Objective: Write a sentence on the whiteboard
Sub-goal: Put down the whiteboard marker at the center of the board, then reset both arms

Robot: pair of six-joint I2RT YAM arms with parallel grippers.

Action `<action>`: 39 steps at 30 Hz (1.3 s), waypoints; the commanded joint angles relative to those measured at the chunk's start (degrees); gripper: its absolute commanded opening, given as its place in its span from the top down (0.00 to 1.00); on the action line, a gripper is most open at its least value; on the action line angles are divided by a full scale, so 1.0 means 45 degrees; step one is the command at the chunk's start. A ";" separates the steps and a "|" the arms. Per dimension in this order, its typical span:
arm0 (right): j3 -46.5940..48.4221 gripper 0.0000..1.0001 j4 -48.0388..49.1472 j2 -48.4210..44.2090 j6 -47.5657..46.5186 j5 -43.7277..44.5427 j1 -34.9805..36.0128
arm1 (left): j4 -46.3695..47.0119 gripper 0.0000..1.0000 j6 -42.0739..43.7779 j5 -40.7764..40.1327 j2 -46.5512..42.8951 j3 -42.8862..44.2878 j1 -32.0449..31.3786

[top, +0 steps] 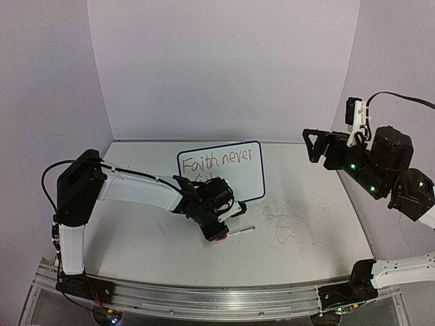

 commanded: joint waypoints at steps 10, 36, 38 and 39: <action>0.2431 0.02 0.0370 0.0185 -0.2037 0.1192 0.0014 | 0.3258 0.23 -0.0453 -0.5296 -0.7845 0.0356 0.0060; 0.3120 0.02 0.1377 0.0038 -0.2416 0.1267 0.0026 | 0.7514 0.01 0.0372 -0.5652 -1.5437 -0.3280 0.0051; 0.2444 0.02 0.2031 -0.0255 -0.2490 0.1564 0.0020 | 0.7511 0.01 0.0405 -0.5648 -1.5356 -0.3262 0.0049; 0.2261 0.02 0.2232 -0.0368 -0.2425 0.1740 0.0021 | 0.7518 0.01 0.0413 -0.5634 -1.5311 -0.3254 0.0053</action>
